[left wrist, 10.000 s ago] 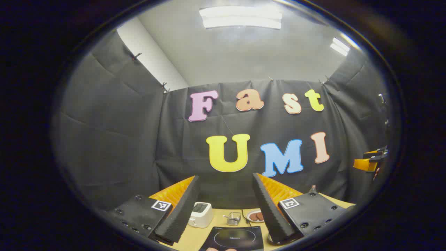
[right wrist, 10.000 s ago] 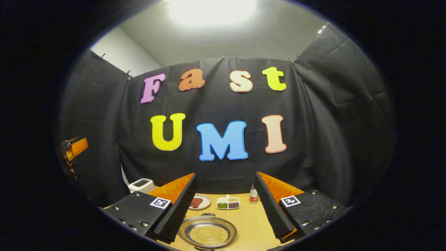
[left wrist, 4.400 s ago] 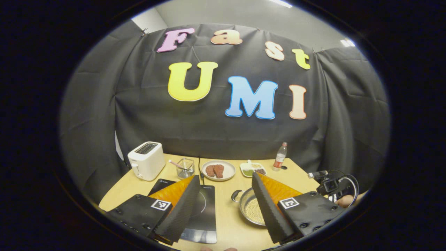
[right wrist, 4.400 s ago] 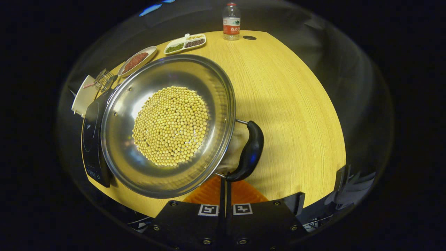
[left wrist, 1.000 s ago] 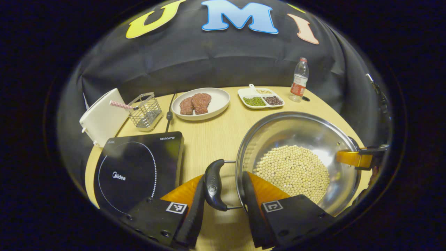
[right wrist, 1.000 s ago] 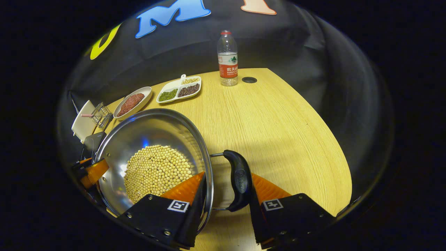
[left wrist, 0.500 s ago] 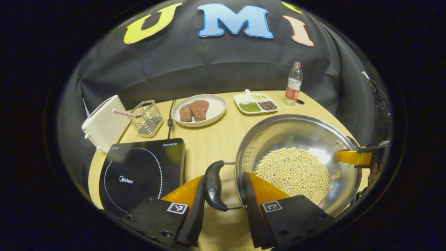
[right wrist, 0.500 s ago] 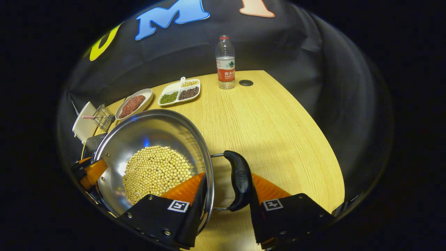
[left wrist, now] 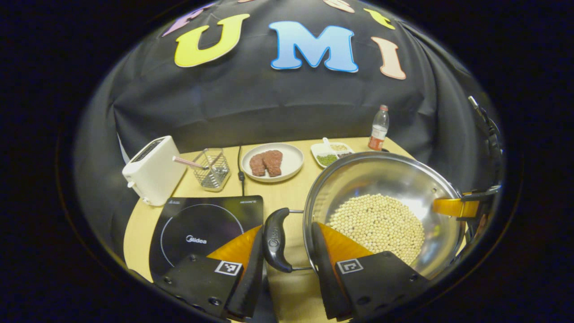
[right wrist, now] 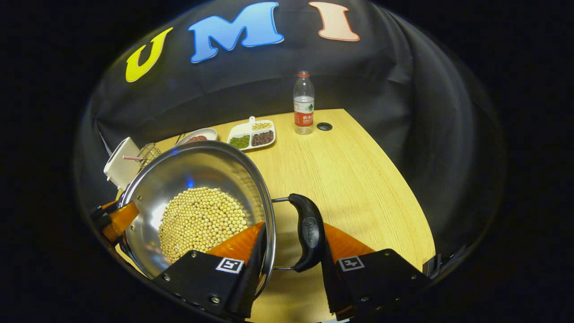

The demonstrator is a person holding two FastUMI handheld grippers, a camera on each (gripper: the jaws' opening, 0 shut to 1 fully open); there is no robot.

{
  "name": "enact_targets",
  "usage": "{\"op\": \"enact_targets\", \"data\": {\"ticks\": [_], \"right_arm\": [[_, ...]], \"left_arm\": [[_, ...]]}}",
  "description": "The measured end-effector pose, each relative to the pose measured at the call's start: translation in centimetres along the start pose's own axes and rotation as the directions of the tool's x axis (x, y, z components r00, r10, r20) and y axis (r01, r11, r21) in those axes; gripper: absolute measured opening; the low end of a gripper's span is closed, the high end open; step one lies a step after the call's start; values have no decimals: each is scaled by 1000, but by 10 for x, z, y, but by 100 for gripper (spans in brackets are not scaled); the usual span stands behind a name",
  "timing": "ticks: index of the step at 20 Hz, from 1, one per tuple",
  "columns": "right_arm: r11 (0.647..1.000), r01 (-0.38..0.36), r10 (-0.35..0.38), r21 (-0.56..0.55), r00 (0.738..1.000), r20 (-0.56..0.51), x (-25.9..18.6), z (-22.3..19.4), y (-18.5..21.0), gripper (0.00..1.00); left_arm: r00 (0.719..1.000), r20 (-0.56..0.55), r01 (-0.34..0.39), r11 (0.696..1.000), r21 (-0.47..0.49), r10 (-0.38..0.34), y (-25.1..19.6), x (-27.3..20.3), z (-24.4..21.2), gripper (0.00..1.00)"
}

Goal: First push the handle of the pot to place it horizontally, then grasp the pot with both hands and set it on the induction cooktop.

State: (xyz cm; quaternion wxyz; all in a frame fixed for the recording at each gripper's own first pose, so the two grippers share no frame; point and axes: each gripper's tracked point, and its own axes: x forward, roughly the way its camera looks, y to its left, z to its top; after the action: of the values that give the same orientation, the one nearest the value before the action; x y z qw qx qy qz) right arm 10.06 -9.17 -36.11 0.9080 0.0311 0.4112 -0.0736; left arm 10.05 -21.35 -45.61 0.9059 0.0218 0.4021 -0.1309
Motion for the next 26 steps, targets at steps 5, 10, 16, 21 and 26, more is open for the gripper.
{"op": "enact_targets", "data": {"ticks": [5,10,16,21,26], "right_arm": [[999,-19,20,-37,1000,23,-22,10,46,62],[997,-47,48,-65,999,15,-30,11,102,62],[993,-67,66,-94,998,-11,-25,1,165,62],[993,-70,68,-100,997,-24,-17,-2,209,62],[991,-76,71,-107,997,-42,-5,-6,250,62]], "left_arm": [[999,23,-26,999,-22,27,48,-29,9,59],[997,24,-72,996,-43,73,109,-46,5,63],[994,2,-112,992,-61,113,175,-50,-7,63],[992,-12,-123,990,-63,123,222,-49,-12,63],[990,-20,-139,988,-62,138,265,-34,-15,63]]}}
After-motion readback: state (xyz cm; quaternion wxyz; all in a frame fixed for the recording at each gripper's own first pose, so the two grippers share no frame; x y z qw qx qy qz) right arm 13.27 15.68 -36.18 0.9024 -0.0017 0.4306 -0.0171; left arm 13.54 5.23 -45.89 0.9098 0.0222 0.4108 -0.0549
